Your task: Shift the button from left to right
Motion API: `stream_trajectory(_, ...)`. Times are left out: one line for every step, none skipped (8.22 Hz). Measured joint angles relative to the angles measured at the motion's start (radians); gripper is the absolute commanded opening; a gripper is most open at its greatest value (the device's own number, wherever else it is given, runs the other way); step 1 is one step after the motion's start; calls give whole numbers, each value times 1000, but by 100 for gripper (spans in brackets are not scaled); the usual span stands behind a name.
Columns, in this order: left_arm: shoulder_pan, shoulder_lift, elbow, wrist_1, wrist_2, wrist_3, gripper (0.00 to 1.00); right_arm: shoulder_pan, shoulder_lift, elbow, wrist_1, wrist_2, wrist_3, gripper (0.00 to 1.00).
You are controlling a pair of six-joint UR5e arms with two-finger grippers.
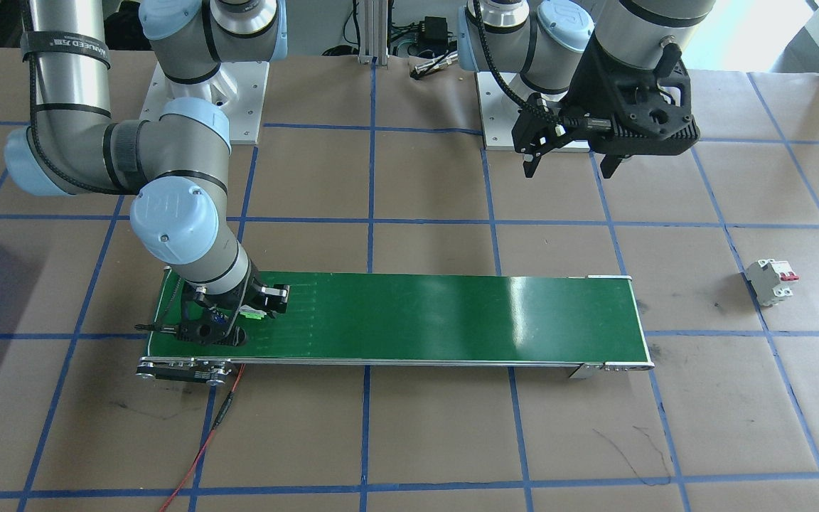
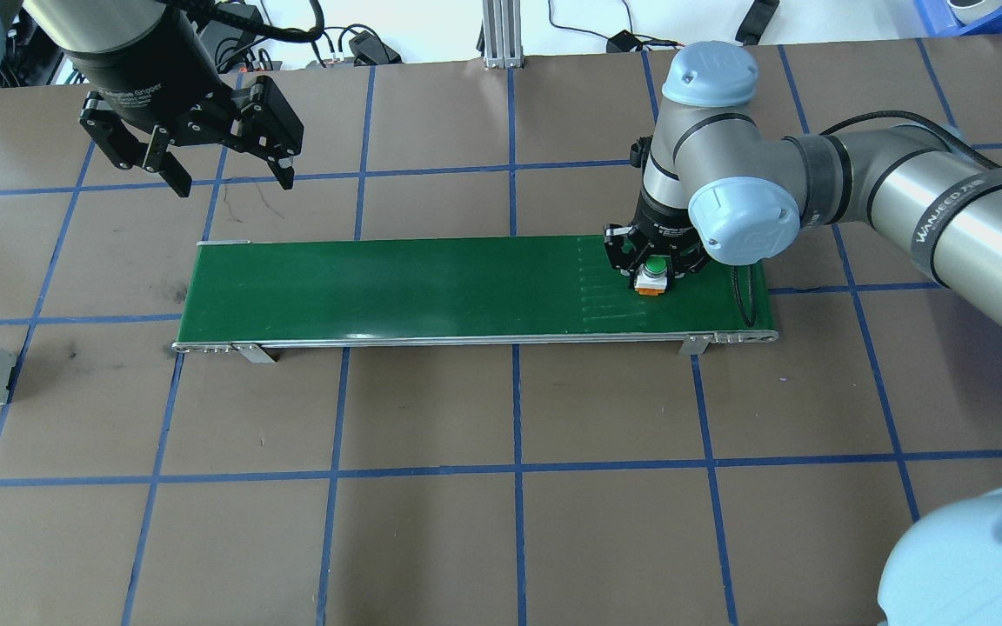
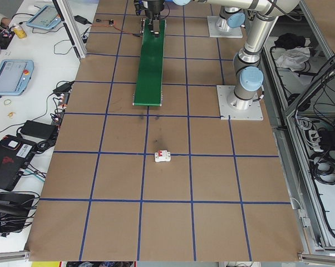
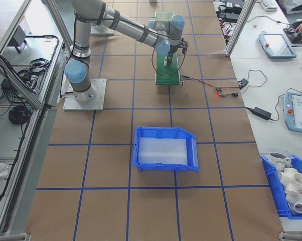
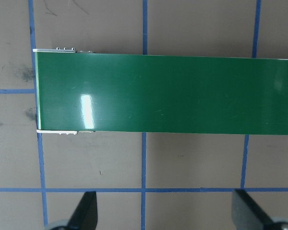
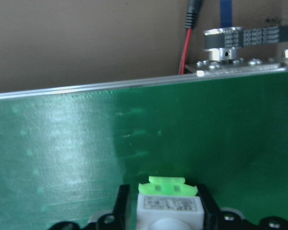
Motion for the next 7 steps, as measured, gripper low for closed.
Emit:
stream_trajectory(0,4,0,0,0,0,100,-5,-2,-1,33,-44,-42,7)
stream_trajectory(0,7,0,0,0,0,100,-16,-5,-5,51,-71,-84,7)
stream_trajectory(0,10,1,0,0,0,100,-39,-11,-13,68,-84,-126,7)
stream_trajectory(0,10,1,1,1,0,100,-75,-27,-34,98,-88,-184,7)
stream_trajectory(0,11,1,1,1,0,100,-121,-44,-72,138,-90,-266,7)
stream_trajectory(0,12,1,1,1,0,100,-174,-62,-109,188,-99,-370,7)
stream_trajectory(0,15,2,1,1,0,100,-236,-84,-133,220,-122,-496,8)
